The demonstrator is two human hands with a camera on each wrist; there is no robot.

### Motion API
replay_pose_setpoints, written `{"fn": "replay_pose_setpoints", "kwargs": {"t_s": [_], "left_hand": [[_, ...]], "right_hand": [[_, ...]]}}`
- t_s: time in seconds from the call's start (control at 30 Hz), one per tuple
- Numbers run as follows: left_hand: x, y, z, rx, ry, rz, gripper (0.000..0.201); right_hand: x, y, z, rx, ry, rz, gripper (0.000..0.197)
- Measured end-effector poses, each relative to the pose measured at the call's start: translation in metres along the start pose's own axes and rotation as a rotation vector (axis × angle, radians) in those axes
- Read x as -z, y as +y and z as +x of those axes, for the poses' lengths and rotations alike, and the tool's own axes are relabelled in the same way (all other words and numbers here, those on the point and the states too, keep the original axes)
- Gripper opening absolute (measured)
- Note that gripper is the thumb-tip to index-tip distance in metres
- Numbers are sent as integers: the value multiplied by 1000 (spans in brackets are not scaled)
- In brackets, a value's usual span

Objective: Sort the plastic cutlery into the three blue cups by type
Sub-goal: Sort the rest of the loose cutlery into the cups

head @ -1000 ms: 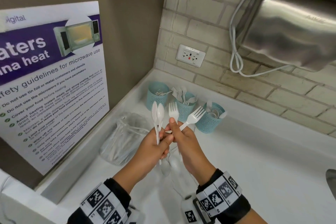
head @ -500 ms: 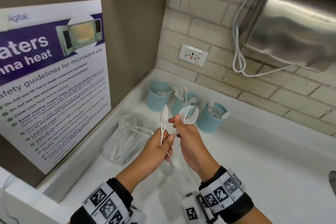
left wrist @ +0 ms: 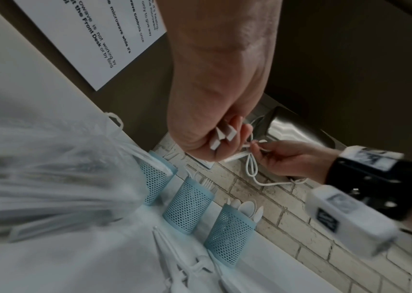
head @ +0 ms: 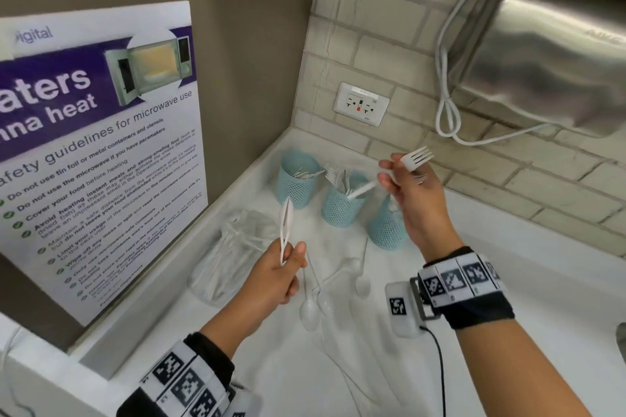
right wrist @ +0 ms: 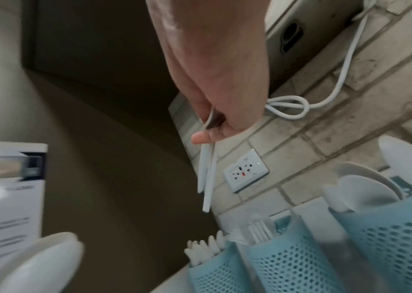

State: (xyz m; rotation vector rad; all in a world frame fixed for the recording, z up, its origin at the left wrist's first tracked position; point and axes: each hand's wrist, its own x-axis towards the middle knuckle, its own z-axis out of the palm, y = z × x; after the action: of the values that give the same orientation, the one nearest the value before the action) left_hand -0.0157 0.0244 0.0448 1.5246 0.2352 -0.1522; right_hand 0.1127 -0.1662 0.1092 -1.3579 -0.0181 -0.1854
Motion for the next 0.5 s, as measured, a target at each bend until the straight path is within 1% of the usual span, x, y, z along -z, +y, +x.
{"fn": "replay_pose_setpoints", "kwargs": {"t_s": [0.03, 0.1, 0.27, 0.33, 0.4, 0.5], "left_hand": [[0, 0, 0, 5, -2, 3, 29], [0, 1, -1, 4, -11, 8, 30], [2, 2, 0, 15, -23, 13, 29], [5, 0, 1, 22, -26, -1, 27], [6, -3, 2, 27, -31, -2, 26], [5, -5, 1, 30, -58, 19, 28]], "right_hand": [[1, 3, 10, 32, 14, 20, 10], [1, 15, 26, 36, 35, 40, 8], [6, 53, 50, -90, 115, 37, 9], [7, 61, 51, -130, 143, -32, 15], [6, 64, 52, -151, 166, -167, 20], [7, 64, 58, -202, 134, -374, 15]]}}
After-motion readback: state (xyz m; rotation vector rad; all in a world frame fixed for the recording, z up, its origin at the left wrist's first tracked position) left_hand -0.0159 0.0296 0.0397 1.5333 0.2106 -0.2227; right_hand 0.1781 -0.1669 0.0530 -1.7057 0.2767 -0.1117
